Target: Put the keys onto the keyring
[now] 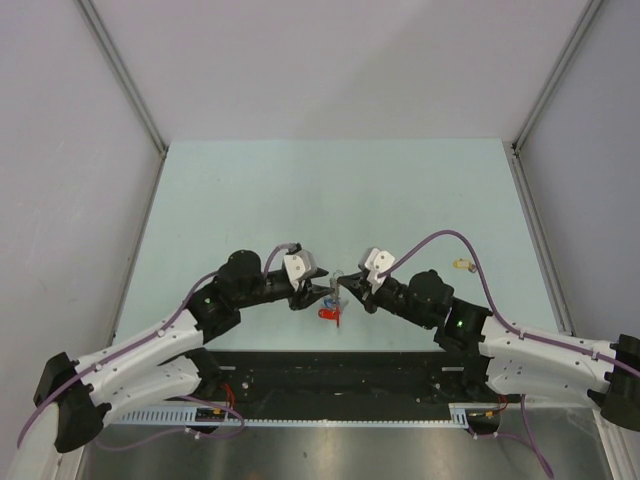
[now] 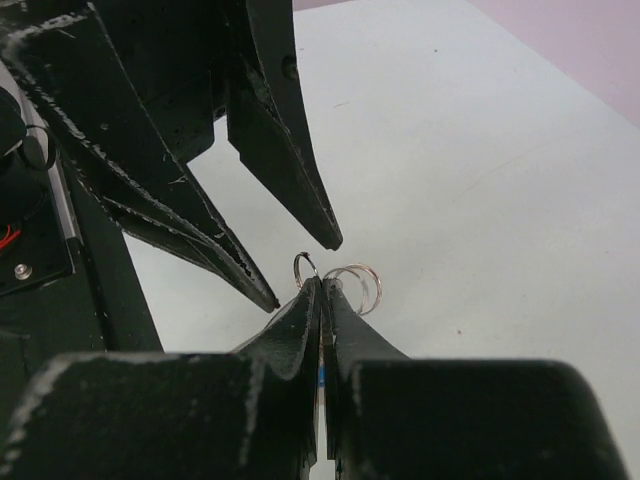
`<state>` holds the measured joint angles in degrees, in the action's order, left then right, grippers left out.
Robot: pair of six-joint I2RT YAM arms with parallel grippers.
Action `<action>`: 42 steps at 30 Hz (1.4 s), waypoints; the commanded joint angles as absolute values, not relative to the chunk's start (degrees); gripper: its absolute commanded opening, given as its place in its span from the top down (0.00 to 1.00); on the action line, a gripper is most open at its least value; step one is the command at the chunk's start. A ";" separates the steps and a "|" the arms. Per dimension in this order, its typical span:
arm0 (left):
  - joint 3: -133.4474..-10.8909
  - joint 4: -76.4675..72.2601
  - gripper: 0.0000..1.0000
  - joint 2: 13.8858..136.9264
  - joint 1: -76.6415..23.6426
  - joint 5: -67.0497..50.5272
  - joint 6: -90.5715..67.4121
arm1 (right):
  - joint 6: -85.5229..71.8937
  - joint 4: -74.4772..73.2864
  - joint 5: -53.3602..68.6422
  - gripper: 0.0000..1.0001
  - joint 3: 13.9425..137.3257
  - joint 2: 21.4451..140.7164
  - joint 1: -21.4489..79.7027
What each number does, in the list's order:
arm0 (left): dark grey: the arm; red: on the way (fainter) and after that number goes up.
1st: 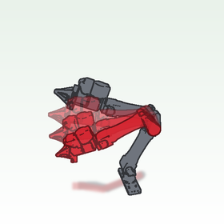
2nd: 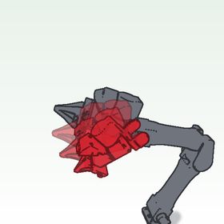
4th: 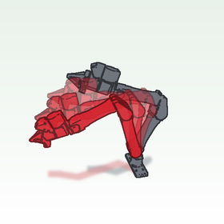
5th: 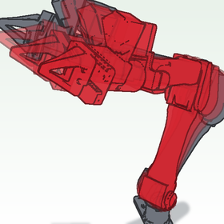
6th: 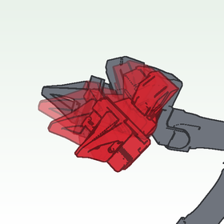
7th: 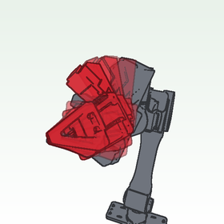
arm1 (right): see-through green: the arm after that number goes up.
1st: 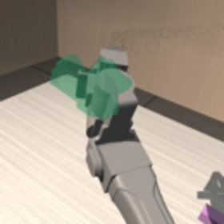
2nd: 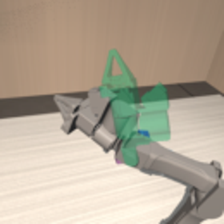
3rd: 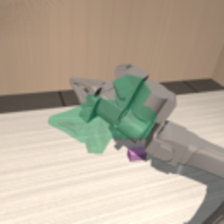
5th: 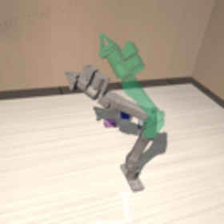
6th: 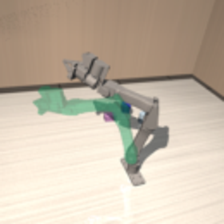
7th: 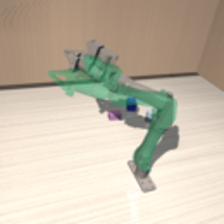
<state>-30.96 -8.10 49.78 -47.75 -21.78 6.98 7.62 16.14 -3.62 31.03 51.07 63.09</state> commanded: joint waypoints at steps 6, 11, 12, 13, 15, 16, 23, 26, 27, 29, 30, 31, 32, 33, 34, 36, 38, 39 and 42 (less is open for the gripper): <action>-37.70 1.84 0.52 49.39 -45.79 -31.90 17.84 | 9.67 15.56 -0.70 1.00 34.19 50.10 62.93; -41.82 7.10 0.55 53.25 -45.53 -33.48 19.51 | 10.02 15.82 1.23 1.00 34.19 50.36 62.93; -42.27 7.73 0.56 53.78 -45.53 -33.57 19.51 | 10.02 15.73 1.32 1.00 34.19 50.36 62.93; -42.71 8.00 0.57 54.14 -45.53 -33.84 19.51 | 10.02 15.73 1.32 1.00 34.19 50.27 62.93; -42.63 7.74 0.58 54.49 -45.53 -34.19 19.34 | 10.02 15.56 1.49 1.00 34.28 50.27 62.93; -42.45 7.82 0.60 54.32 -45.53 -34.28 19.34 | 10.02 15.47 1.41 1.00 34.28 50.27 63.02; -42.89 10.45 0.63 53.88 -45.44 -33.66 20.65 | 10.19 15.12 1.49 1.00 34.37 50.36 62.93; -43.59 11.86 0.65 54.75 -45.53 -34.71 21.09 | 10.20 15.12 1.76 1.00 34.37 50.54 62.93; -44.03 12.04 0.66 55.45 -45.44 -35.41 21.01 | 10.20 15.12 1.76 1.00 34.45 50.62 62.93; -44.38 12.39 0.70 56.07 -45.44 -35.59 21.09 | 10.20 15.12 1.93 1.00 34.45 50.62 62.93; -44.47 12.48 0.71 56.25 -45.44 -35.68 21.09 | 10.20 15.12 1.85 1.00 34.54 50.80 63.02; -44.47 12.39 0.73 56.42 -45.44 -35.86 21.09 | 10.20 15.12 1.85 1.00 34.45 50.71 63.02; -44.47 12.22 0.73 56.43 -45.44 -35.95 21.09 | 10.11 15.03 1.93 1.00 34.54 50.80 63.02; -44.47 12.04 0.73 56.34 -45.53 -35.86 21.01 | 10.11 14.94 1.85 1.00 34.45 50.80 63.02; -44.39 11.78 0.74 56.42 -45.44 -36.03 20.92 | 10.11 14.94 1.93 1.00 34.54 50.89 63.02; -44.38 11.16 0.77 56.42 -45.44 -36.47 20.66 | 10.20 14.94 2.02 1.00 34.63 51.24 63.02; -44.38 11.07 0.79 56.51 -45.44 -36.65 20.65 | 10.20 15.03 2.11 1.00 34.63 51.33 63.02; -44.47 11.16 0.83 56.51 -45.44 -36.74 20.83 | 10.20 14.94 2.20 1.00 34.72 51.42 63.10; -44.30 10.81 0.85 56.60 -45.44 -36.83 20.65 | 10.28 14.77 2.20 1.00 34.80 51.59 63.02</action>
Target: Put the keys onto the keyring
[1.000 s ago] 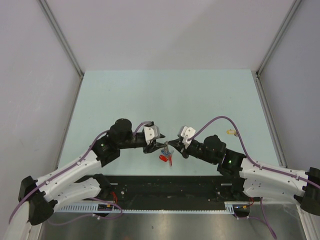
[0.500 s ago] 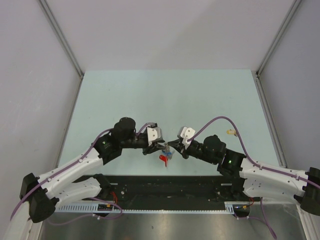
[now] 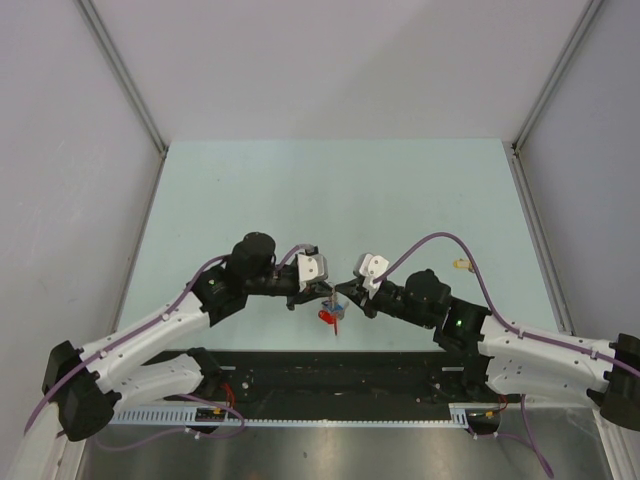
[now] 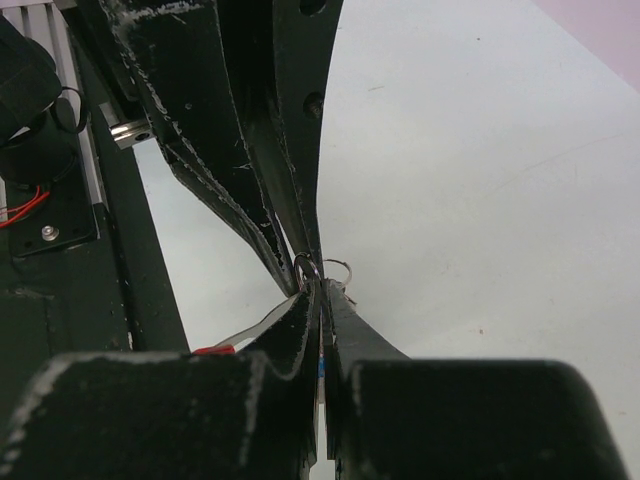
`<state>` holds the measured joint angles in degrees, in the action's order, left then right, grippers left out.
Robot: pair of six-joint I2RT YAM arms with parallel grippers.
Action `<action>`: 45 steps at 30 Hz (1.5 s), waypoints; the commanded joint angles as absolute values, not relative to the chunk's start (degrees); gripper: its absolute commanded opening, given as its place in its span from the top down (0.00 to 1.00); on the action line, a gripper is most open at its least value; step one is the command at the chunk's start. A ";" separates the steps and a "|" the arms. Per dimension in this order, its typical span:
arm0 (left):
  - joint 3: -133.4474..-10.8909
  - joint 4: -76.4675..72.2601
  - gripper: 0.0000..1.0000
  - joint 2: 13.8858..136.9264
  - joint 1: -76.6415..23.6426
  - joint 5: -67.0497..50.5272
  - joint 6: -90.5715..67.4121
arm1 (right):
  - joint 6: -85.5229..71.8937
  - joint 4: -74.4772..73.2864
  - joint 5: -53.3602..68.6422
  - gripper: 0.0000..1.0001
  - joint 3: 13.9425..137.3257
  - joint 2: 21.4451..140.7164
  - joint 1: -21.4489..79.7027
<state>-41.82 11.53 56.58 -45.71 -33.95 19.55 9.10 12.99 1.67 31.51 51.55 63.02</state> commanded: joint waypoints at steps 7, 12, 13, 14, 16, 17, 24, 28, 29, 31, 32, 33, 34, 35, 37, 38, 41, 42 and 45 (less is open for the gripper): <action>-44.21 9.32 1.00 56.69 -45.44 -37.88 19.26 | 10.20 13.28 2.72 1.00 35.59 52.56 63.10; -40.80 2.83 1.00 53.98 -45.44 -37.18 13.81 | 6.09 10.55 1.77 0.80 37.09 52.30 61.70; -40.00 0.20 1.00 53.36 -45.44 -36.92 11.36 | 5.02 8.72 1.06 0.73 37.61 52.03 61.09; -39.12 -2.00 1.00 52.65 -45.44 -36.48 10.29 | 3.70 7.57 0.71 0.70 38.05 51.42 59.52; -37.01 -4.29 1.00 50.81 -45.35 -34.02 7.13 | 0.28 4.14 0.09 0.59 39.37 50.37 57.75; -35.87 -4.65 1.00 50.28 -45.26 -33.14 6.34 | -1.22 3.17 0.00 0.55 39.98 49.23 55.66; -32.17 -6.68 1.00 44.57 -42.89 -29.71 2.73 | -12.29 -13.32 -1.14 0.33 42.98 44.74 40.55; -31.20 -7.03 1.00 41.32 -42.37 -27.96 1.32 | -16.69 -22.74 2.63 0.32 46.48 46.05 28.59; -30.85 -6.77 1.00 40.18 -42.28 -27.51 1.23 | -17.22 -24.59 3.85 0.32 47.02 46.66 26.30; -30.76 -5.10 1.00 38.85 -41.92 -26.46 0.88 | -17.66 -29.34 5.35 0.31 47.90 49.11 18.57; -30.85 -4.31 1.00 37.63 -41.75 -26.11 0.88 | -18.01 -30.66 5.36 0.31 47.99 50.00 15.85; -30.85 -2.91 1.00 36.92 -41.66 -25.58 0.62 | -18.02 -32.67 5.10 0.31 47.99 50.62 11.64; -30.94 -2.29 1.00 36.04 -41.49 -24.97 0.53 | -17.93 -33.39 4.31 0.31 47.99 51.84 9.43; -30.76 -1.50 1.00 35.34 -41.40 -23.74 0.35 | -17.84 -34.09 2.48 0.30 47.99 52.46 7.66; -30.50 -0.44 1.00 32.97 -41.13 -22.42 0.61 | -17.75 -34.45 0.36 0.31 47.99 53.96 3.28; -30.32 1.56 1.00 32.26 -41.05 -20.41 0.70 | -17.58 -34.28 0.00 0.31 47.99 55.79 1.86; -31.11 5.26 1.00 31.11 -41.04 -18.72 1.40 | -17.66 -33.84 -3.59 0.32 47.90 60.18 -2.54; -31.46 6.23 1.00 30.94 -41.04 -17.85 2.19 | -17.67 -33.05 -4.47 0.32 47.73 61.25 -3.24; -32.08 8.00 1.00 30.06 -41.04 -16.35 2.72 | -18.63 -30.24 -5.10 0.37 47.20 64.94 -6.32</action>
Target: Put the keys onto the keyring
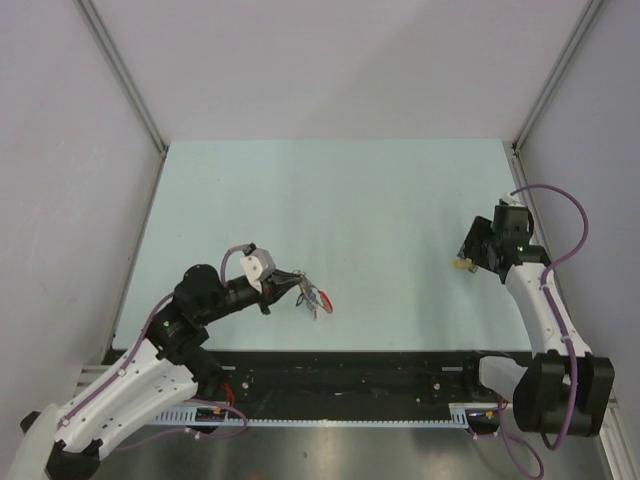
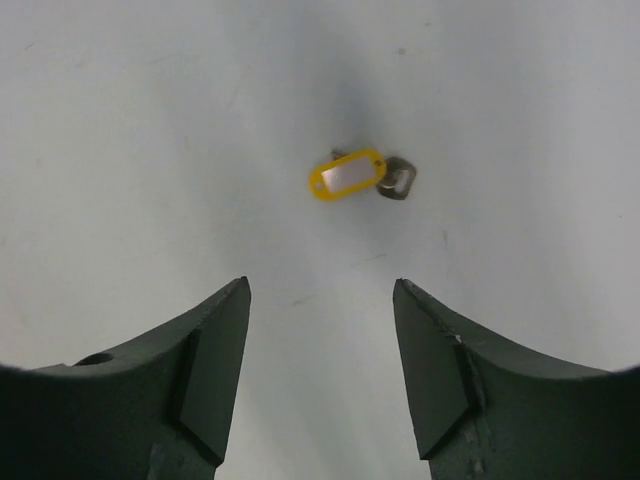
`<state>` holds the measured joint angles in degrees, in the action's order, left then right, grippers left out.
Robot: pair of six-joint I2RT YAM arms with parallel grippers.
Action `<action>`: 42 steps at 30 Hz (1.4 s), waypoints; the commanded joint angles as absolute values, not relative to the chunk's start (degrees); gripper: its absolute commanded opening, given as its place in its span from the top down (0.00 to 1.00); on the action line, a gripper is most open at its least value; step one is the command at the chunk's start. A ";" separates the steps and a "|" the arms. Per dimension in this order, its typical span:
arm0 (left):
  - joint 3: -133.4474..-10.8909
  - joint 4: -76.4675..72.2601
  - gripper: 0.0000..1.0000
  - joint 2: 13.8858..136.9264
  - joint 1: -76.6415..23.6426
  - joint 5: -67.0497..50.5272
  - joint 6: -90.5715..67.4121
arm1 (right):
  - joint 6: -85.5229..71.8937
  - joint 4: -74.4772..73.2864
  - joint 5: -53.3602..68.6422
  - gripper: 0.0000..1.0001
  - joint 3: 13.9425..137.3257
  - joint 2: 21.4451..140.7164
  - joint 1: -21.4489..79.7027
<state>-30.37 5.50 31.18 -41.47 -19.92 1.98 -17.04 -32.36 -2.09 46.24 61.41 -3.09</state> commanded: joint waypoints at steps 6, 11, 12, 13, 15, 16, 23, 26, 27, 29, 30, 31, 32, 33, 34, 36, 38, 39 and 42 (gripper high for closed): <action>-32.17 8.96 1.00 28.21 -40.78 -16.26 2.72 | -14.34 -24.88 -7.91 0.44 47.37 70.13 -7.64; -32.43 9.93 1.00 26.99 -40.34 -15.29 3.60 | -8.53 -23.39 -2.29 0.44 47.37 79.00 -8.88; -32.52 10.28 1.00 26.81 -40.34 -15.03 3.78 | -8.18 -22.86 -1.33 0.44 47.46 79.97 -8.88; -32.43 10.46 1.00 26.55 -40.25 -14.59 3.78 | -8.17 -22.33 -0.62 0.43 47.55 81.63 -8.96; -32.26 10.72 1.00 26.19 -40.25 -13.63 4.04 | -7.04 -20.92 -0.70 0.44 47.90 82.96 -8.96; -32.26 10.81 1.00 26.19 -40.25 -13.54 4.13 | -6.68 -20.57 -0.70 0.44 48.07 83.49 -9.05; -32.26 10.90 1.00 25.75 -40.25 -12.66 4.31 | -3.61 -19.95 -1.93 0.63 50.45 87.89 -8.70; -32.34 10.99 1.00 25.75 -40.25 -12.04 4.48 | -2.46 -20.21 -2.72 0.70 51.33 89.12 -8.35; -32.26 11.07 1.00 25.75 -40.25 -12.13 4.48 | -2.29 -20.39 -2.81 0.71 51.50 89.82 -8.00; -32.26 10.99 0.99 26.01 -40.25 -12.13 4.48 | -1.94 -20.74 -3.07 0.72 52.21 90.52 -7.74; -32.34 11.07 1.00 25.93 -40.25 -12.13 4.40 | -1.93 -21.00 -3.16 0.72 52.29 90.88 -7.65; -32.26 11.07 1.00 25.93 -40.25 -12.04 4.48 | -1.93 -21.01 -3.16 0.72 52.56 91.75 -7.56; -32.26 11.07 1.00 25.93 -40.25 -12.04 4.57 | -2.02 -21.44 -3.08 0.72 52.56 92.11 -7.56; -32.34 11.16 1.00 25.93 -40.25 -12.04 4.48 | -2.20 -21.71 -2.90 0.73 52.73 92.46 -7.47; -32.34 11.16 1.00 26.01 -40.25 -12.04 4.57 | -2.37 -22.06 -2.73 0.73 52.73 93.24 -7.38; -32.26 11.16 1.00 26.10 -40.25 -12.04 4.57 | -3.07 -22.94 -2.90 0.73 52.73 94.04 -7.03; -32.26 11.07 1.00 26.28 -40.25 -12.13 4.57 | -3.69 -23.90 -3.25 0.75 52.73 95.01 -6.77; -32.34 10.99 1.00 26.37 -40.25 -12.13 4.66 | -4.47 -24.17 -3.16 0.79 52.73 95.18 -6.77; -32.26 10.99 1.00 26.63 -40.25 -12.22 4.66 | -5.71 -25.57 -2.64 0.89 52.73 95.62 -6.50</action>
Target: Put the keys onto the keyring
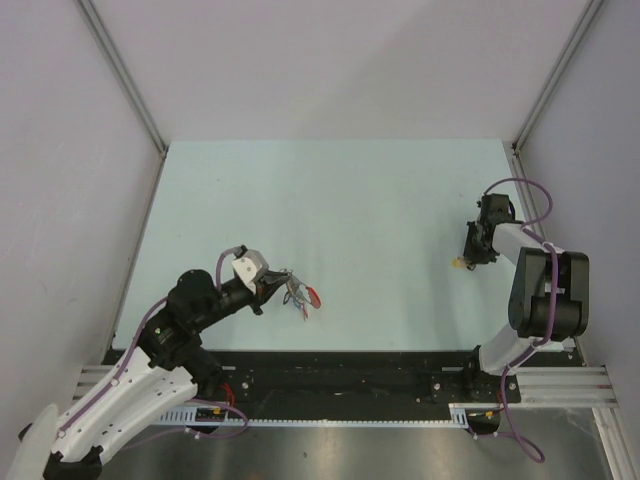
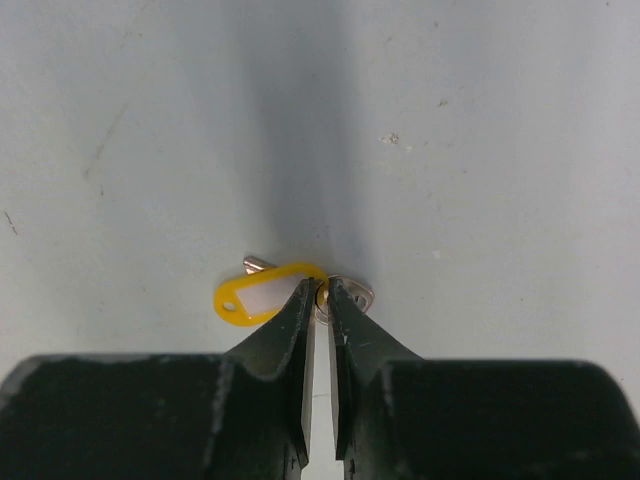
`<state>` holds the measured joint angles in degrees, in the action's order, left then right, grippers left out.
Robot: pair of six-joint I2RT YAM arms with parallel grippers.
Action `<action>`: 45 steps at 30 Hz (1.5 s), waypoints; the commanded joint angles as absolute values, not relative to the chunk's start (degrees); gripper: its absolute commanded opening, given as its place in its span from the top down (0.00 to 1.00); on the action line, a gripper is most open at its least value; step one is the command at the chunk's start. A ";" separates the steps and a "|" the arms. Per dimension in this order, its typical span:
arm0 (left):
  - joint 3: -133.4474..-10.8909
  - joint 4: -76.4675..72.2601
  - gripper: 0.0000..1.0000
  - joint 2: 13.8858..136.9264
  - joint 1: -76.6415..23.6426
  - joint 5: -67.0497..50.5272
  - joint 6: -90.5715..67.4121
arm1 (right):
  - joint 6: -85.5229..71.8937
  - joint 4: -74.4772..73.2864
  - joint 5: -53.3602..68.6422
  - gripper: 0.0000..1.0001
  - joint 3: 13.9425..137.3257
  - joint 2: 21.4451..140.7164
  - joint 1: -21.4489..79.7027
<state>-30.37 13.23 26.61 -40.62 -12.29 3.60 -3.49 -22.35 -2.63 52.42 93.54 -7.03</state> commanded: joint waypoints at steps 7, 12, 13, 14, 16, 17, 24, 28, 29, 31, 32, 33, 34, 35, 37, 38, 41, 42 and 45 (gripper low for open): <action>-32.34 10.90 1.00 27.07 -40.25 -12.22 4.66 | -9.30 -29.44 0.86 1.00 52.73 92.99 -2.29; -32.34 11.25 1.00 27.33 -39.90 -11.69 4.66 | -13.97 -29.71 5.09 1.00 52.73 86.94 5.44; -32.34 11.34 1.00 27.42 -39.82 -11.60 4.66 | -14.58 -29.27 5.27 1.00 52.73 86.31 6.58; -32.43 11.42 1.00 27.51 -39.73 -11.51 4.66 | -14.85 -29.09 5.36 1.00 52.73 85.87 8.42; -32.52 11.43 1.00 27.60 -39.38 -11.60 4.57 | -15.55 -28.13 7.55 1.00 52.65 85.43 10.10; -32.43 11.43 1.00 27.51 -39.20 -11.60 4.48 | -15.64 -27.60 8.08 1.00 52.73 85.08 11.76; -32.43 11.78 1.00 28.04 -38.85 -10.90 4.31 | -17.75 -20.42 6.67 1.00 49.67 83.68 22.39; -32.34 11.78 1.00 27.86 -38.67 -9.93 4.31 | -19.51 -11.70 8.17 1.00 43.34 80.07 26.18; -32.34 11.78 1.00 27.77 -38.58 -9.58 4.22 | -20.12 -10.38 8.00 1.00 42.03 78.68 26.54; -32.26 11.86 1.00 27.77 -38.50 -9.23 4.31 | -22.23 -7.31 7.82 1.00 37.72 77.26 27.24; -32.34 11.60 1.00 27.60 -38.50 -9.05 4.31 | -22.76 -6.51 8.43 1.00 36.49 75.86 27.42; -32.17 11.60 1.00 27.68 -38.41 -8.97 4.31 | -23.55 -5.89 8.26 1.00 34.04 75.07 27.77; -32.08 11.60 1.00 27.77 -38.41 -8.96 4.31 | -25.03 -6.06 7.83 1.00 33.06 74.45 28.21; -32.08 11.60 1.00 27.77 -38.41 -8.96 4.31 | -25.83 -6.67 6.26 1.00 32.26 72.62 28.56; -32.17 11.60 1.00 27.77 -38.32 -8.79 4.31 | -27.85 -10.44 3.70 0.91 31.20 70.50 29.70; -32.08 11.69 1.00 27.77 -38.32 -8.79 4.31 | -28.21 -12.20 0.91 0.86 31.11 69.01 31.10; -32.08 11.60 1.00 27.69 -38.32 -8.53 4.22 | -29.53 -18.97 -2.63 0.68 31.29 64.00 33.21; -32.08 11.51 1.00 27.69 -38.32 -8.44 4.13 | -29.71 -21.25 -2.98 0.65 31.38 62.33 33.83; -32.17 11.60 1.00 27.77 -38.23 -8.26 4.13 | -29.80 -25.21 -6.14 0.60 33.04 61.17 36.46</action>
<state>-30.37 14.28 28.12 -38.81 -9.13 3.62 -27.66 -18.26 0.34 30.79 63.31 33.63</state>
